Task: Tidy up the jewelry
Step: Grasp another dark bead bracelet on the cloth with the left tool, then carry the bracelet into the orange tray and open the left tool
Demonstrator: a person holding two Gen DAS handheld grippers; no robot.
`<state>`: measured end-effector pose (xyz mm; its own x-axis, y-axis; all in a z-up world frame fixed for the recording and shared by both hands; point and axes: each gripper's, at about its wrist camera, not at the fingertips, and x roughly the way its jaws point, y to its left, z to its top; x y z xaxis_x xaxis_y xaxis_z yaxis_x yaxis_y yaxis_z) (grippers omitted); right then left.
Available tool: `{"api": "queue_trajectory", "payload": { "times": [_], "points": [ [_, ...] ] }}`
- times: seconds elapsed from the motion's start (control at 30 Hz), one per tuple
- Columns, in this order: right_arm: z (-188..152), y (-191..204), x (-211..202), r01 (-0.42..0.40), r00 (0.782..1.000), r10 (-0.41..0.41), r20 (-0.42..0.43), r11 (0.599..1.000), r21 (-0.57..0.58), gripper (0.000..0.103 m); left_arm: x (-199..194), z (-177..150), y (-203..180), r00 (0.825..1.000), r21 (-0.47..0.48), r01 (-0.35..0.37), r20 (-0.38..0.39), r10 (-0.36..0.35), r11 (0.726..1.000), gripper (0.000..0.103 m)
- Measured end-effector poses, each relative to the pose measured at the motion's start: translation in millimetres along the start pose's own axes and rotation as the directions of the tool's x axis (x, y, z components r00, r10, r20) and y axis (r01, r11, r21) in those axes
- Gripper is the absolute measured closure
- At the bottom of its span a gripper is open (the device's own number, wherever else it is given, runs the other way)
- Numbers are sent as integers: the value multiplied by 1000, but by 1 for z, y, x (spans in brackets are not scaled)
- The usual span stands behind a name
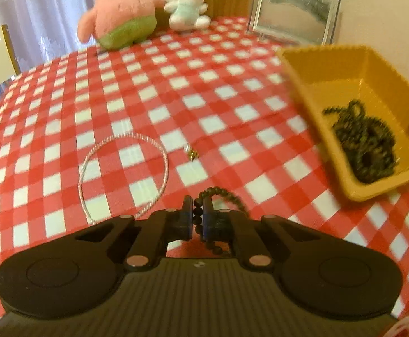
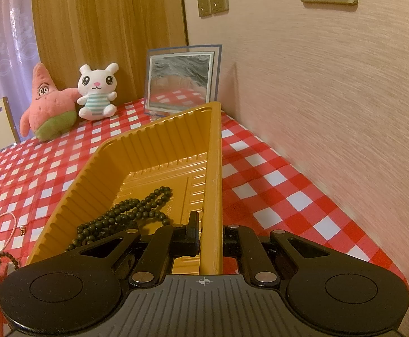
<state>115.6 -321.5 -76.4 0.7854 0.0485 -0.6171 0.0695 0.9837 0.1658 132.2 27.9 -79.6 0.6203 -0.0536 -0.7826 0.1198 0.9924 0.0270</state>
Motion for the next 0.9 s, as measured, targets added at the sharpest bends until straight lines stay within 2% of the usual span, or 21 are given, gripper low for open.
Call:
{"api": "queue_trajectory", "payload": {
  "times": [0.2,0.47,0.67,0.9],
  "points": [
    [-1,-1,0,-3,1000,3,2,1000,2,95,-37,22,-5,994,-24,65,88,-62,998,98],
    [0,-1,-1,-8,1000,8,8,1000,2,95,-66,51,-33,962,-10,207,185,-202,978,98],
    [1,0,-2,-14,1000,14,12,1000,2,95,-54,61,-75,932,44,318,168,-321,947,98],
    [4,1,-1,-22,1000,22,17,1000,-1,95,-34,67,-116,879,81,454,121,-461,887,98]
  ]
}}
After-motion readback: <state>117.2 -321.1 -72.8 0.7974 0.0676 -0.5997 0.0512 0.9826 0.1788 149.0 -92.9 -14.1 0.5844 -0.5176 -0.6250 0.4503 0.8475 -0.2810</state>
